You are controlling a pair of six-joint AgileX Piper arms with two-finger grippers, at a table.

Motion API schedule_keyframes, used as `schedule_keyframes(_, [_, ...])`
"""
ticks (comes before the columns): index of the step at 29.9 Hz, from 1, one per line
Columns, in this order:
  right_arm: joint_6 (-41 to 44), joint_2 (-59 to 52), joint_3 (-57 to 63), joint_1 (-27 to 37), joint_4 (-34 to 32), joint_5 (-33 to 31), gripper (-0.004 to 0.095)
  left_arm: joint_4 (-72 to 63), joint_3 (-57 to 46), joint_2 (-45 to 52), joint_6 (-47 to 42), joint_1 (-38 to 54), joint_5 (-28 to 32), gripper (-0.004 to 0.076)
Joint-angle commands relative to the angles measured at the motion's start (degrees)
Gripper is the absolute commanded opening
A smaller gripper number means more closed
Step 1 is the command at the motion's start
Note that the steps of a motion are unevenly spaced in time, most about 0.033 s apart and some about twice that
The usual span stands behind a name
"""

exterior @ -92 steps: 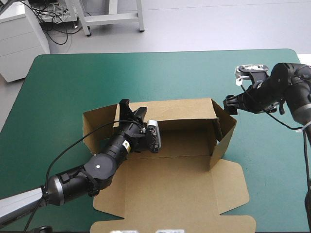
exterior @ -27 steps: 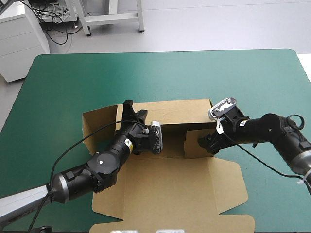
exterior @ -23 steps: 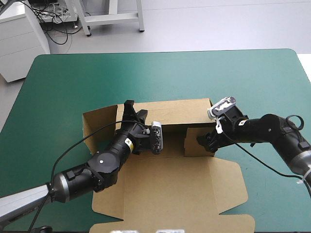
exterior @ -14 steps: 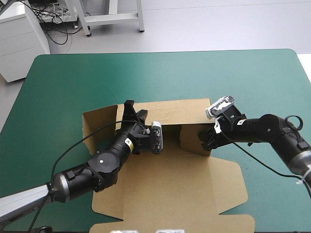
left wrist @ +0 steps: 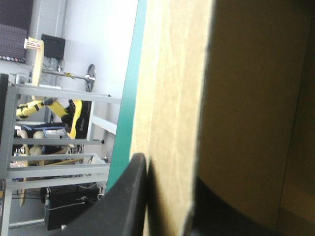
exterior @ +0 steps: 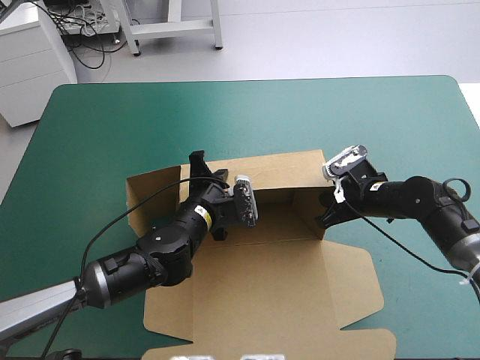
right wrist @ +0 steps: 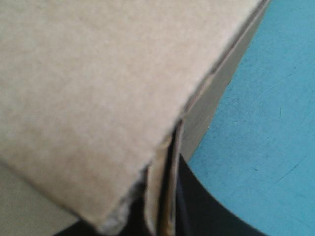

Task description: Fold the box

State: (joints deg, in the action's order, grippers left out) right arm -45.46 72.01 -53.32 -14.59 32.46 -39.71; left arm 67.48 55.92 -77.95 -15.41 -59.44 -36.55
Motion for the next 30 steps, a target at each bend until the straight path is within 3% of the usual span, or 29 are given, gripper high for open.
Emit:
schedule_keyframes(1, [-5.5,-1.3,-1.5,-0.5,3.6,-0.9,-0.0022,-2.2,4.5,0.8,-0.4,-4.1,-3.6,0.0211])
schedule_keyframes(5, [-5.2,-1.3,-1.5,-0.4,2.0,1.3,-0.0022,-2.2,6.0,0.8,-0.4,-7.1,-10.1,0.0286])
schedule_keyframes(13, [1.1,-1.3,-1.5,-0.4,0.5,3.2,-0.0022,-7.5,8.3,1.1,-0.4,-8.8,-8.7,0.0467])
schedule_keyframes(22, [3.3,-1.3,-1.5,-0.4,-1.8,3.8,-0.0023,-15.9,20.9,1.1,7.3,-18.0,-16.4,0.0491])
schedule_keyframes(24, [3.2,-1.3,-1.5,-0.4,-1.8,3.8,-0.0023,-19.6,24.8,1.1,12.1,-18.0,-17.5,0.0425])
schedule_keyframes(27, [3.8,-1.3,-1.5,-0.4,-1.8,3.7,-0.0023,-24.7,29.5,1.1,16.2,-17.4,-19.9,0.014])
schedule_keyframes(28, [4.4,-1.3,-1.5,-0.4,-2.2,3.7,-0.0023,-25.7,31.1,1.1,17.0,-17.1,-20.8,0.001])
schedule_keyframes(30, [4.7,-1.3,-1.5,-0.4,-2.4,3.7,-0.0023,-26.9,33.7,1.1,18.8,-16.1,-22.2,-0.0004])
